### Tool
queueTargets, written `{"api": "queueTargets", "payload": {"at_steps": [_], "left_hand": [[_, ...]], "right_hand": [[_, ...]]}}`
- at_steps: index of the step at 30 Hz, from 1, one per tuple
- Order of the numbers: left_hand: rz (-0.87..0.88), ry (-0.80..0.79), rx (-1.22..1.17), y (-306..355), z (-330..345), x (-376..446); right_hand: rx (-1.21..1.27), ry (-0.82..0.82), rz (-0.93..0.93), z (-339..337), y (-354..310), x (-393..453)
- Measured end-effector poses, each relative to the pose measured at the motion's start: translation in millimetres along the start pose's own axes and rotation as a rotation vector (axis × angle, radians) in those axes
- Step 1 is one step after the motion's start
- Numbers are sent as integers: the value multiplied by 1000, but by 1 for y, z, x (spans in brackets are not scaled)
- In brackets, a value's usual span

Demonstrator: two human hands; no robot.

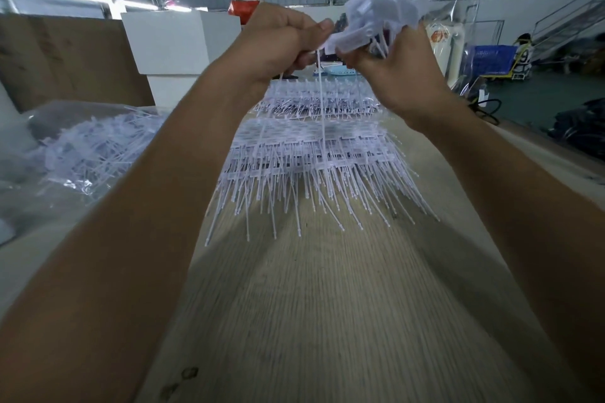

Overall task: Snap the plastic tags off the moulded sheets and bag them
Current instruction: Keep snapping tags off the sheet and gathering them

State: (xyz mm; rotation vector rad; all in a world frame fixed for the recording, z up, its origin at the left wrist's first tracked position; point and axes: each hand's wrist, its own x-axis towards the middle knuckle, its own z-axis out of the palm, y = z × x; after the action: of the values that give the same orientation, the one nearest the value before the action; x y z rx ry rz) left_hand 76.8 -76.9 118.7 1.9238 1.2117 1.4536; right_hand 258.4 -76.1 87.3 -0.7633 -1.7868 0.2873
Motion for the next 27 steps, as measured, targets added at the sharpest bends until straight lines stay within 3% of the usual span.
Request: {"api": "queueTargets", "payload": {"at_steps": [7, 10, 13, 17, 23, 27], "left_hand": [[-231, -213, -313, -3, 0, -1], [-143, -183, -257, 2, -5, -3], [35, -52, 73, 11, -6, -4], [133, -23, 383, 11, 4, -6], [196, 56, 311, 12, 5, -5], [244, 45, 354, 9, 7, -6]], "right_hand": [[-215, 50, -279, -1, 0, -9], [-90, 65, -123, 3, -1, -4], [77, 74, 17, 8, -3, 1], [243, 15, 156, 5, 3, 1], [308, -195, 251, -6, 14, 1], [336, -129, 240, -1, 10, 0]]}}
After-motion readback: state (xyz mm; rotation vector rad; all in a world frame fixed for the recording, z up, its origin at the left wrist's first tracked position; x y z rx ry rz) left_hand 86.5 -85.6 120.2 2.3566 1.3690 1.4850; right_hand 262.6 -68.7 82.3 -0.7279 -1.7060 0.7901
